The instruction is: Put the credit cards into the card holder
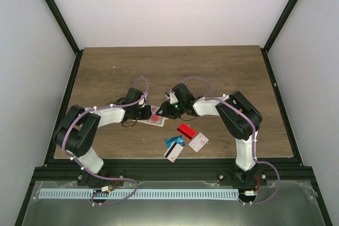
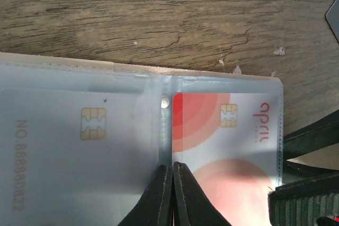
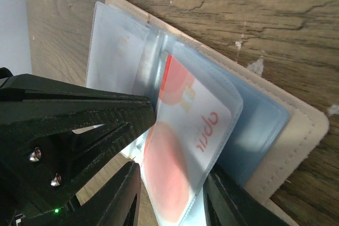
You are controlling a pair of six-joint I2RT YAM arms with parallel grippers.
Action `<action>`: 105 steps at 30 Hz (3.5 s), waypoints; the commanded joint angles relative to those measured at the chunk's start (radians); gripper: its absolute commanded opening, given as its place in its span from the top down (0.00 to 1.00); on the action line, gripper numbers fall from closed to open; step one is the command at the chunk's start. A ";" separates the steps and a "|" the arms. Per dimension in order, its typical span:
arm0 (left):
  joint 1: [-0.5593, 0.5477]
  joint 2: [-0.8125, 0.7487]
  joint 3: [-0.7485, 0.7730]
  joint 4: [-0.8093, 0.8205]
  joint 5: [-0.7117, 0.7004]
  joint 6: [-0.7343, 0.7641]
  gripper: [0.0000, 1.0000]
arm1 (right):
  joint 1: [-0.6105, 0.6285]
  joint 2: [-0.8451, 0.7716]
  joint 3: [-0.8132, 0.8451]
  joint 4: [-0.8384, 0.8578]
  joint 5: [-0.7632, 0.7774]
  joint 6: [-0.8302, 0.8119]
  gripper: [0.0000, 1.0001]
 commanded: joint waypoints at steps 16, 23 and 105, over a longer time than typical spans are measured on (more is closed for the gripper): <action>0.001 -0.014 -0.038 -0.061 0.060 -0.021 0.96 | -0.008 0.059 0.028 0.021 -0.008 0.015 0.99; 0.003 -0.143 0.008 -0.176 -0.033 -0.031 0.88 | -0.043 0.001 0.028 -0.128 0.046 -0.104 0.99; -0.281 -0.445 -0.177 -0.059 0.136 -0.086 0.83 | 0.172 -0.623 -0.330 -0.447 0.197 0.169 0.35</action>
